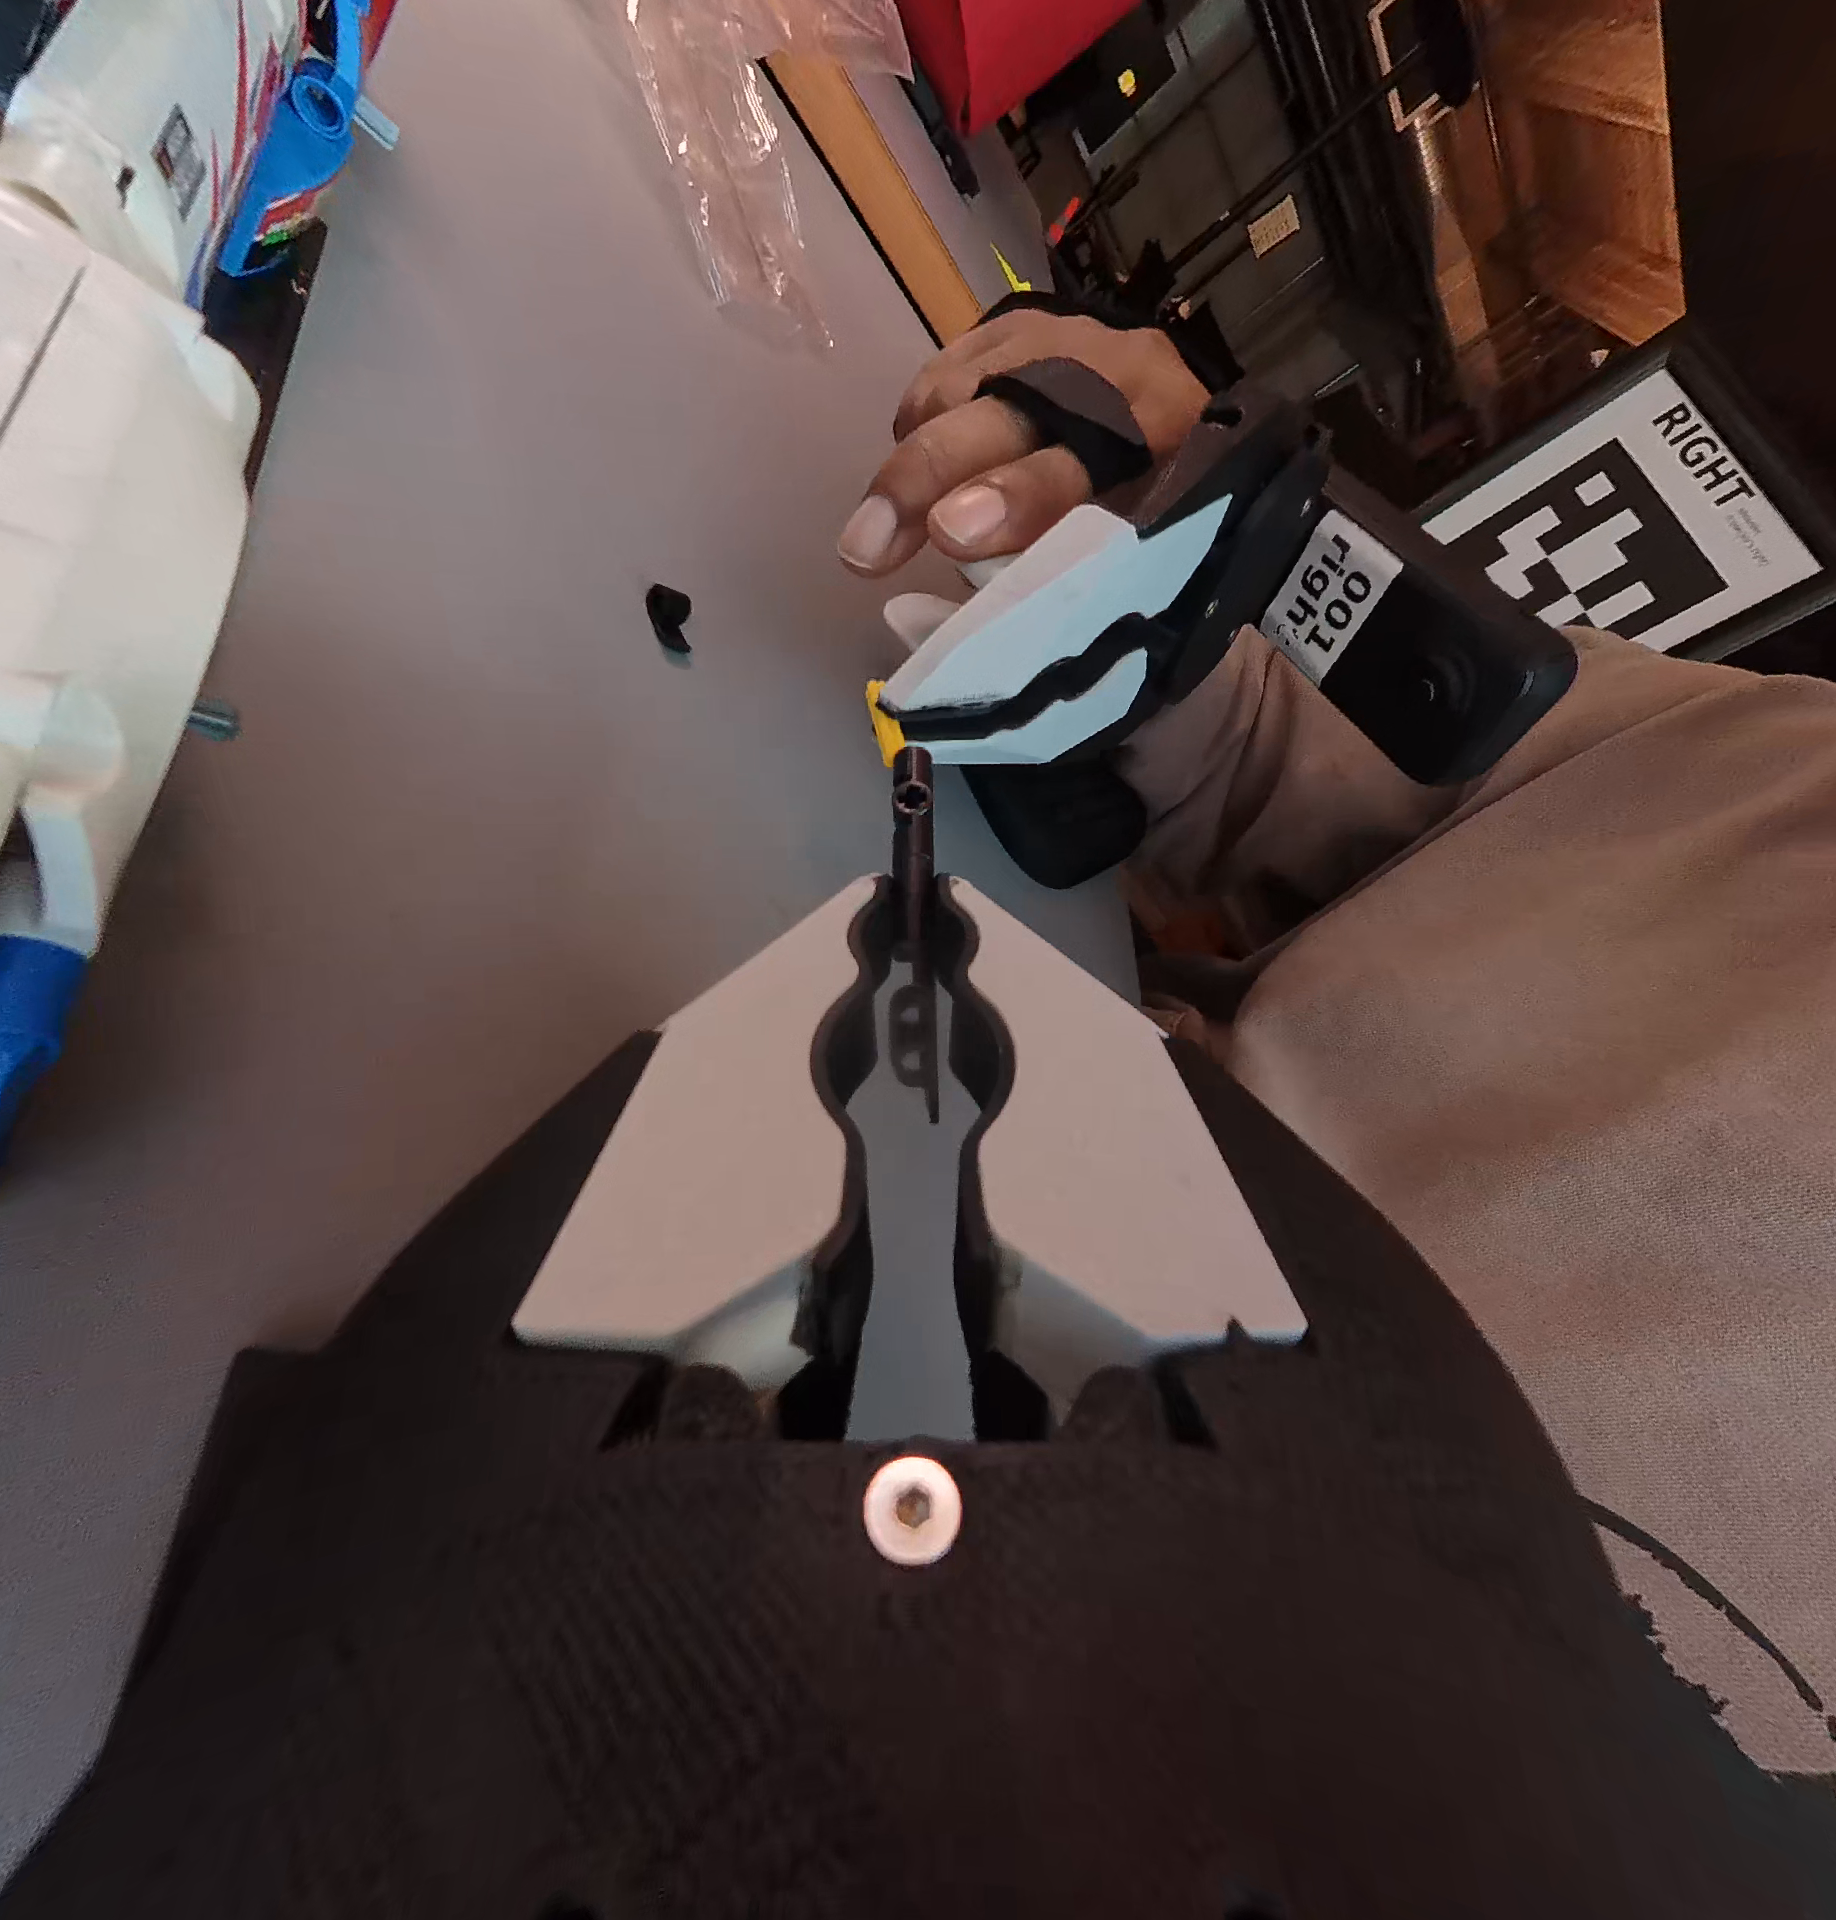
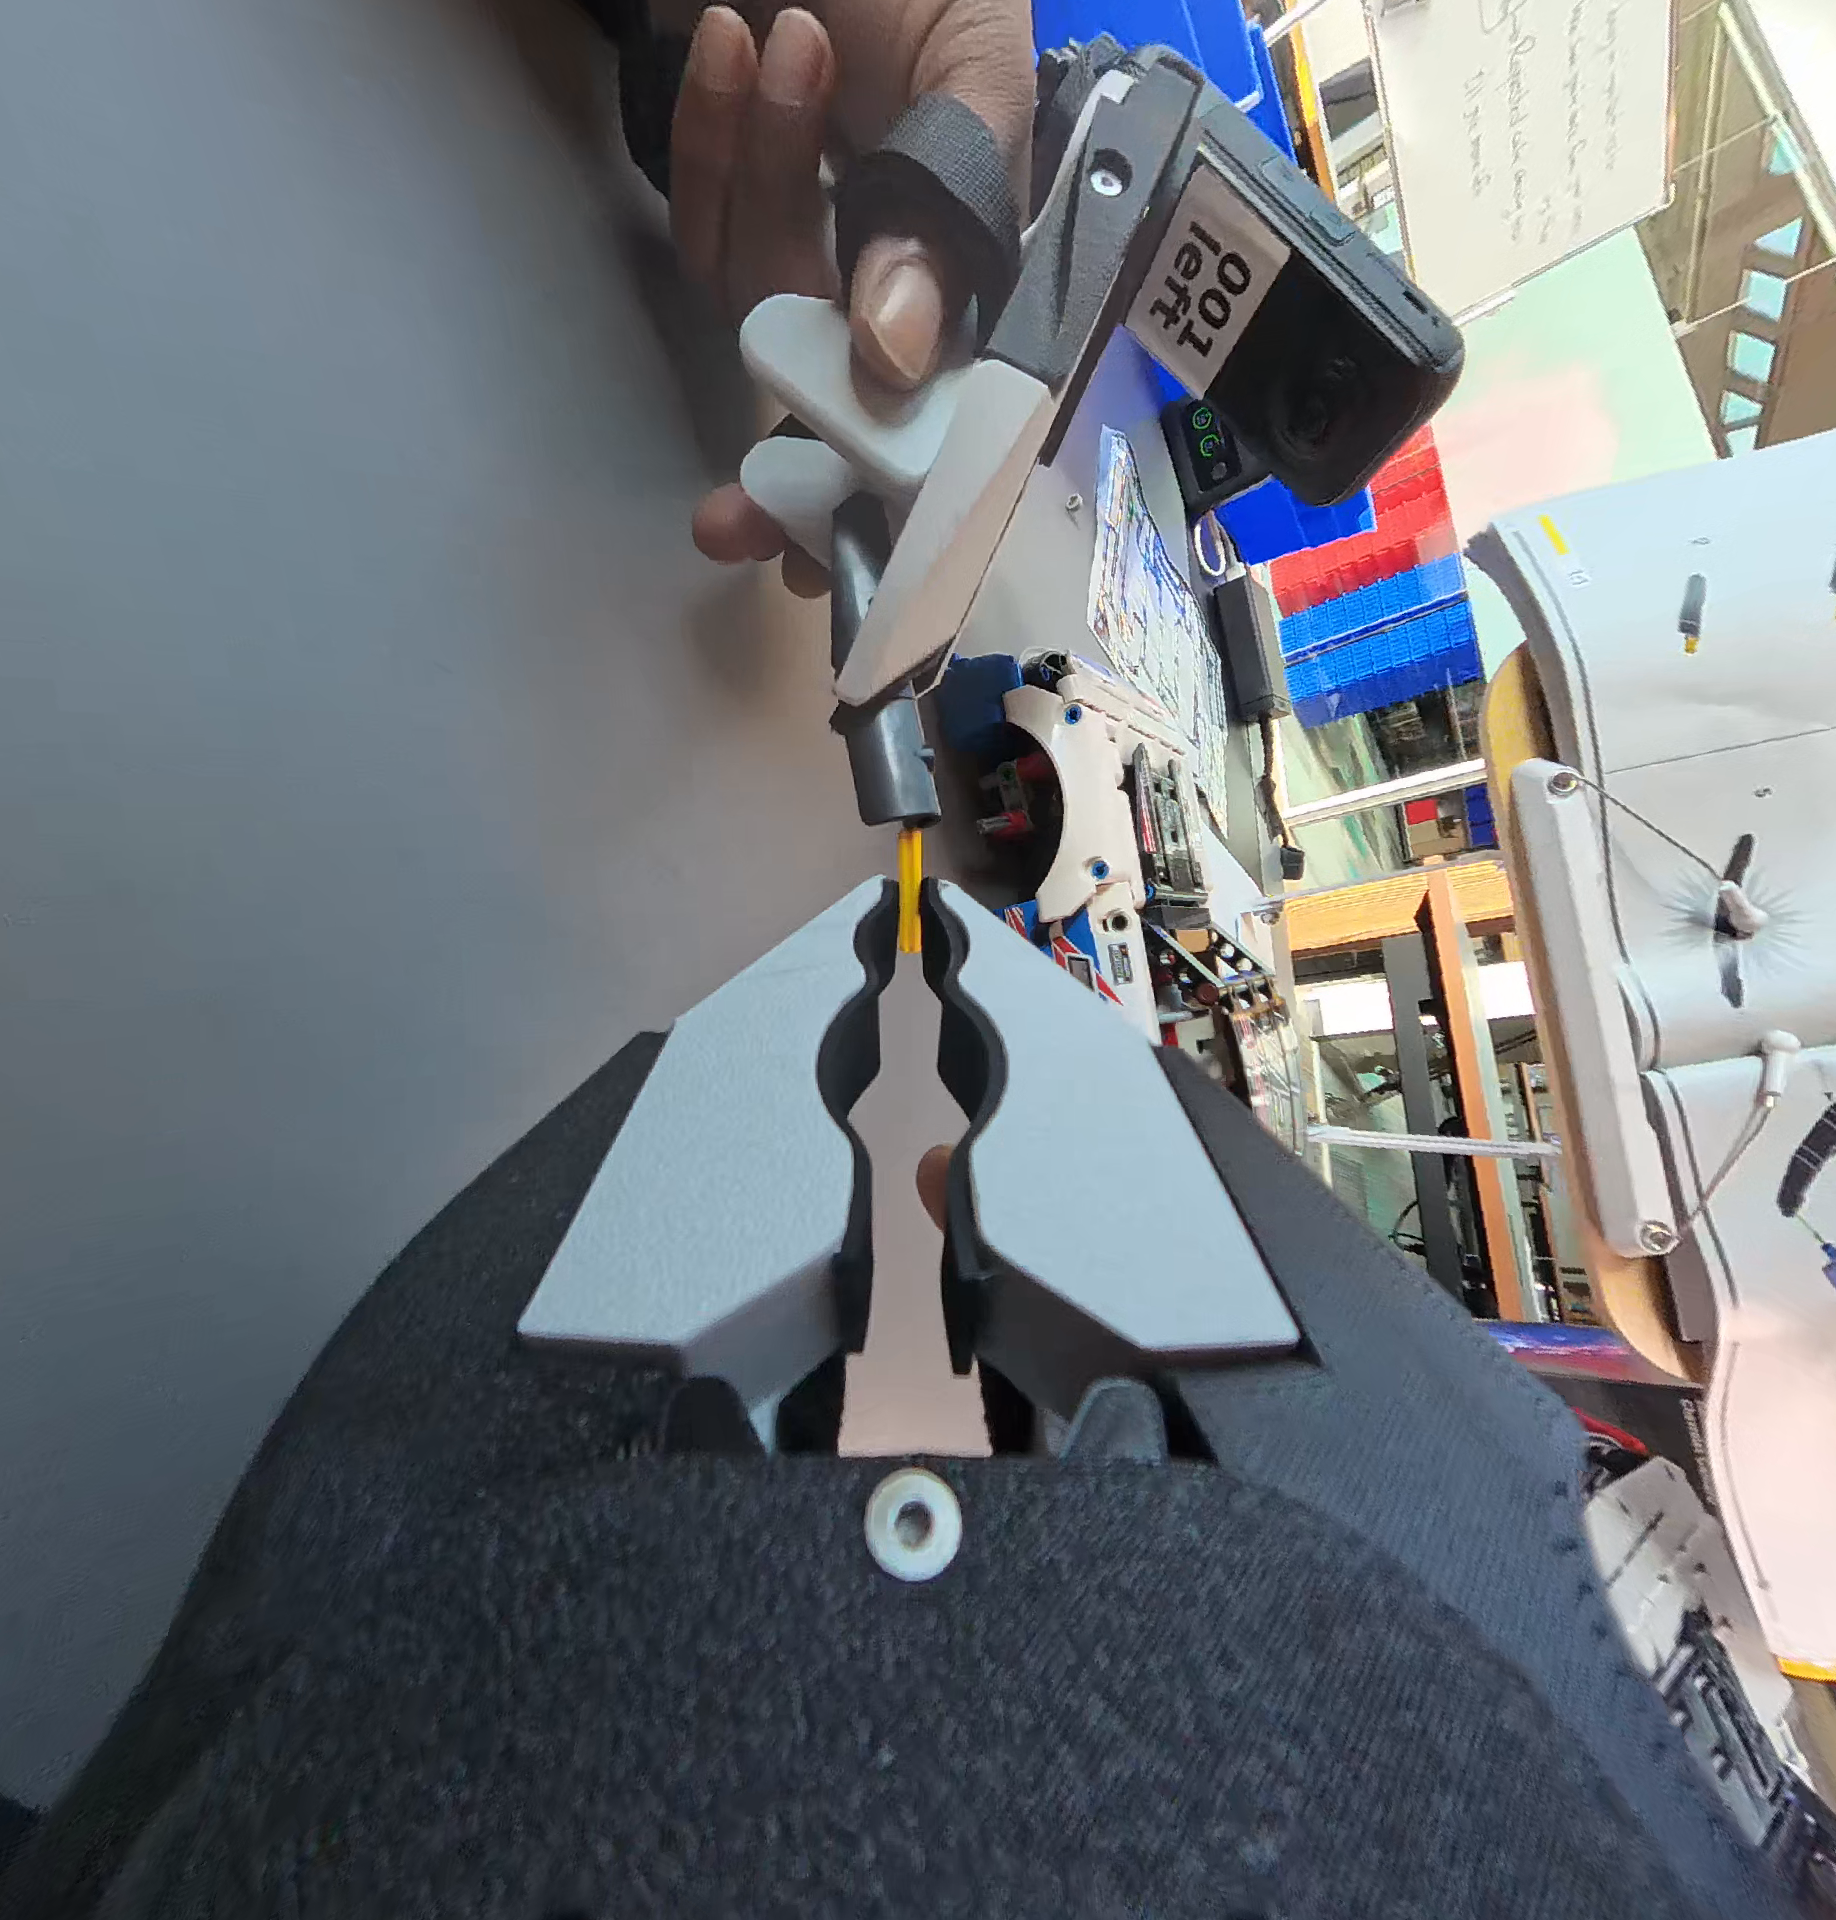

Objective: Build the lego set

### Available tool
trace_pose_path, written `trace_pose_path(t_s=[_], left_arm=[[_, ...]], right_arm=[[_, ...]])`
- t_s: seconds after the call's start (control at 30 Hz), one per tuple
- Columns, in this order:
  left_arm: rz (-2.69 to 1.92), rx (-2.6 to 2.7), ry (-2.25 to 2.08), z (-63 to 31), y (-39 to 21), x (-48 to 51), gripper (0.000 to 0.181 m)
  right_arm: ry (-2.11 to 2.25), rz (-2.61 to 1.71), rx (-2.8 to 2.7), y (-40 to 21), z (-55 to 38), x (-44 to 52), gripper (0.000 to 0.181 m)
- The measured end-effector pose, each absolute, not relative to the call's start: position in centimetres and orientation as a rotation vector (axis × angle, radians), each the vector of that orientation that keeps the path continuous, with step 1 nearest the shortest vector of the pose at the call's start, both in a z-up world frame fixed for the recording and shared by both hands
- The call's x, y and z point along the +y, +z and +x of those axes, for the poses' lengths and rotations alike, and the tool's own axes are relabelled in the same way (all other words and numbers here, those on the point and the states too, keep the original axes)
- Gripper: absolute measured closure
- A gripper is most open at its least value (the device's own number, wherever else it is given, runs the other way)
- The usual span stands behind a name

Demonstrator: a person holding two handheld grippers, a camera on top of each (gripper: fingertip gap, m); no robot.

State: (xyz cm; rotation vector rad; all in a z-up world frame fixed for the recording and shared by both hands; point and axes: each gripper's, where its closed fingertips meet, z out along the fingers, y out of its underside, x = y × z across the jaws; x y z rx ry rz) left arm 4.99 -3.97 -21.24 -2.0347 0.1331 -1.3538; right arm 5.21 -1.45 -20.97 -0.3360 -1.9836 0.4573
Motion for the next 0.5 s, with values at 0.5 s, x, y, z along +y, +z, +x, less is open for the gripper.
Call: trace_pose_path(t_s=[0.5], left_arm=[[-1.98,0.031,-1.502,4.73,-20.66,-3.94,0.177]], right_arm=[[0.291,-0.202,-1.906,-20.32,5.01,-1.55,0.18]])
